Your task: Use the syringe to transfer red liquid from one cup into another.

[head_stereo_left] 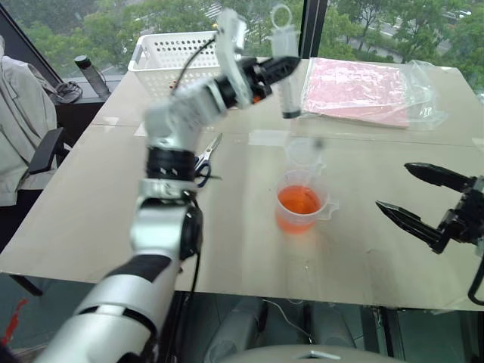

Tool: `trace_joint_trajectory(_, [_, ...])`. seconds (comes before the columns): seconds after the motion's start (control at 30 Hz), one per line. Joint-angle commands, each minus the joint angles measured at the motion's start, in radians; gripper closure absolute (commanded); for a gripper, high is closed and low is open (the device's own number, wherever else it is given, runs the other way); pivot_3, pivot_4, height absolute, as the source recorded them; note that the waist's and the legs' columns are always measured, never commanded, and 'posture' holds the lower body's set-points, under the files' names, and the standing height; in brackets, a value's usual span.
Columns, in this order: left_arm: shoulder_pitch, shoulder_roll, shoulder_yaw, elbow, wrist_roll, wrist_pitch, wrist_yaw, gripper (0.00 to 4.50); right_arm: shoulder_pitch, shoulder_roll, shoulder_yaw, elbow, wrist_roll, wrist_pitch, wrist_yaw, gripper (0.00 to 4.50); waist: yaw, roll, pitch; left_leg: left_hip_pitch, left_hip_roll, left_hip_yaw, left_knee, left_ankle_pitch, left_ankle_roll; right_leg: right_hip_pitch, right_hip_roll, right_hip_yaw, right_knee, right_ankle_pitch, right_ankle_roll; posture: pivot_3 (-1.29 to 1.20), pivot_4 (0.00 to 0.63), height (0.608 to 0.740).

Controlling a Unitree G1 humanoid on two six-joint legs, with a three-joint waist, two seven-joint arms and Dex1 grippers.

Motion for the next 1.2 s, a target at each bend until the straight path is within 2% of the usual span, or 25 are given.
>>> trace_joint_trajectory(0.03, [-0.035, 0.085, -0.047, 0.080, 0.022, 0.195, -0.011, 3.10, 0.012, -0.010, -0.042, -0.044, 0.055, -0.014, -0.028, 0.04, 0.003, 0.001, 0.000, 0.001, 0.000, 0.000, 0.000, 0.000, 0.000, 0.000, 0.000, 0.000, 0.000, 0.000, 0.000, 0.00, 0.150, 0.740])
trace_joint_trajectory(0.1, [-0.048, 0.133, -0.089, 0.123, 0.036, 0.315, -0.024, 3.10, 0.028, -0.014, -0.047, -0.060, 0.072, -0.023, -0.022, 0.04, 0.003, 0.000, 0.000, 0.001, 0.000, 0.000, -0.001, 0.000, 0.000, 0.000, 0.000, 0.000, 0.002, 0.000, 0.000, 0.00, 0.150, 0.740])
trace_joint_trajectory(0.17, [-0.050, 0.184, -0.186, 0.135, 0.061, 0.406, -0.074, 3.10, 0.067, -0.018, -0.063, -0.083, 0.090, -0.031, 0.006, 0.04, 0.003, 0.000, 0.000, 0.000, 0.000, 0.000, -0.001, 0.000, 0.000, -0.001, 0.000, 0.000, 0.003, 0.000, 0.000, 0.00, 0.150, 0.740])
trace_joint_trajectory(0.3, [-0.020, 0.228, -0.323, 0.118, 0.109, 0.430, -0.139, 3.10, 0.172, -0.012, -0.098, -0.122, 0.107, -0.057, 0.065, 0.04, 0.007, 0.000, 0.000, -0.001, 0.000, 0.000, -0.001, 0.000, 0.000, -0.001, 0.000, 0.000, 0.001, 0.000, 0.000, 0.00, 0.150, 0.740])
trace_joint_trajectory(0.53, [0.054, 0.179, -0.389, 0.167, 0.174, 0.438, -0.120, 3.10, 0.277, 0.005, -0.129, -0.182, 0.149, -0.110, 0.065, 0.04, 0.008, 0.000, 0.000, 0.000, 0.000, 0.000, -0.001, 0.000, 0.000, 0.000, 0.000, 0.000, 0.000, 0.000, 0.000, 0.00, 0.150, 0.740])
trace_joint_trajectory(0.77, [0.089, 0.112, -0.379, 0.236, 0.242, 0.404, -0.051, 3.10, 0.345, 0.002, -0.122, -0.202, 0.133, -0.142, 0.054, 0.04, 0.007, 0.000, 0.000, 0.000, 0.000, 0.001, -0.001, 0.000, 0.000, 0.000, -0.001, 0.001, 0.000, 0.000, 0.000, 0.00, 0.150, 0.740])
trace_joint_trajectory(0.97, [0.112, 0.134, -0.283, 0.080, 0.210, 0.422, -0.033, 0.24, 0.367, -0.005, -0.116, -0.196, 0.124, -0.167, 0.057, 0.00, 0.005, 0.000, 0.000, 0.000, 0.001, 0.001, -0.001, 0.000, 0.000, 0.000, -0.001, 0.001, 0.000, 0.000, 0.000, 0.00, 0.150, 0.740])
trace_joint_trajectory(1.0, [0.121, 0.142, -0.273, 0.040, 0.202, 0.422, -0.037, 0.01, 0.368, -0.006, -0.116, -0.194, 0.120, -0.171, 0.059, 0.00, 0.004, 0.000, 0.000, 0.000, 0.001, 0.001, -0.001, 0.000, 0.000, 0.000, -0.001, 0.001, 0.000, 0.000, 0.000, 0.00, 0.150, 0.740])
trace_joint_trajectory(1.03, [0.126, 0.141, -0.202, -0.012, 0.177, 0.460, -0.014, 0.01, 0.367, -0.009, -0.114, -0.189, 0.115, -0.172, 0.061, 0.00, 0.004, 0.000, 0.000, 0.000, 0.001, 0.001, -0.001, 0.000, 0.000, 0.000, -0.001, 0.001, 0.000, 0.000, 0.000, 0.00, 0.150, 0.740])
trace_joint_trajectory(1.13, [0.308, 0.138, -0.095, -0.382, 0.186, 0.289, 0.082, 0.01, 0.361, -0.026, -0.113, -0.155, 0.113, -0.167, 0.069, 0.00, 0.003, 0.000, 0.000, 0.000, 0.001, 0.001, -0.001, 0.000, 0.000, 0.000, -0.001, 0.002, -0.001, 0.000, 0.000, 0.00, 0.150, 0.740])
trace_joint_trajectory(1.2, [0.418, 0.161, -0.072, -0.542, 0.156, 0.235, 0.046, 0.01, 0.355, -0.034, -0.115, -0.129, 0.102, -0.172, 0.083, 0.00, 0.001, 0.000, 0.000, 0.000, 0.002, 0.003, -0.002, 0.000, 0.000, 0.000, -0.001, 0.003, -0.002, 0.000, 0.000, 0.00, 0.150, 0.740])
